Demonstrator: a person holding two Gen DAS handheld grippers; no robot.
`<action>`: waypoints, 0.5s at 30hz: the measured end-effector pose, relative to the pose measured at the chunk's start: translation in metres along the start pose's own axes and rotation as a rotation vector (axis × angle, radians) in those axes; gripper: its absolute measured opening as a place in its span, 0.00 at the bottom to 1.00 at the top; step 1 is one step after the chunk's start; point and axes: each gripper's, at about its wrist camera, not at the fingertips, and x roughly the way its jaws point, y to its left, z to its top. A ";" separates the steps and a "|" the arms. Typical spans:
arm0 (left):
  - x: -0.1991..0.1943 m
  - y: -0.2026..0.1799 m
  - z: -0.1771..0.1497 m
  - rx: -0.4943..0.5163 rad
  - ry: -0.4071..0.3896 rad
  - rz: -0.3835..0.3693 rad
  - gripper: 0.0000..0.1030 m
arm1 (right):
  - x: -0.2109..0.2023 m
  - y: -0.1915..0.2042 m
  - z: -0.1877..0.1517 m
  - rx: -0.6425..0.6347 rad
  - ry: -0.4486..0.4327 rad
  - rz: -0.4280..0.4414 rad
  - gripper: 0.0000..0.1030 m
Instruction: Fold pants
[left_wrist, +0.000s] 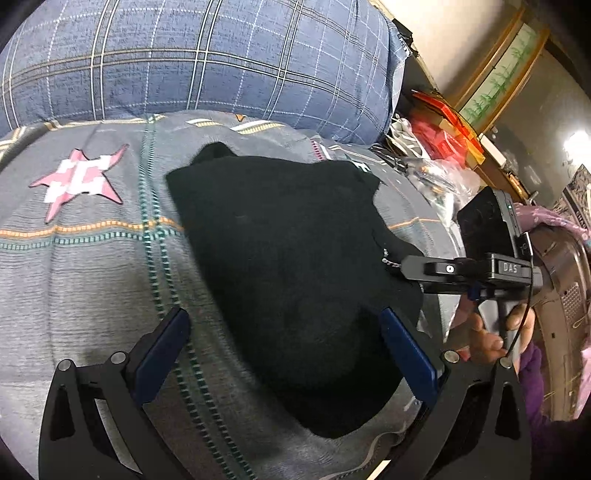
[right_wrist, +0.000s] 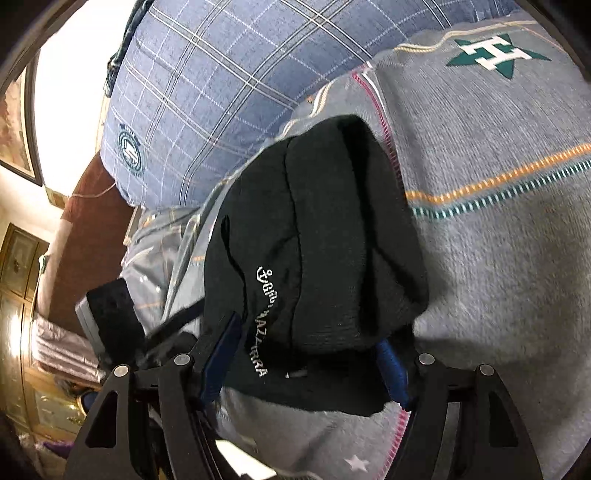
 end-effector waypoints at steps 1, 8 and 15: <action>0.001 0.001 0.001 -0.006 0.002 -0.006 1.00 | 0.002 0.002 0.001 -0.002 -0.015 -0.003 0.70; -0.003 0.009 0.008 -0.055 -0.028 -0.049 1.00 | 0.010 0.018 0.001 -0.079 -0.053 -0.076 0.39; -0.008 0.002 0.008 -0.006 -0.051 -0.066 0.96 | -0.001 0.043 -0.005 -0.228 -0.075 -0.135 0.32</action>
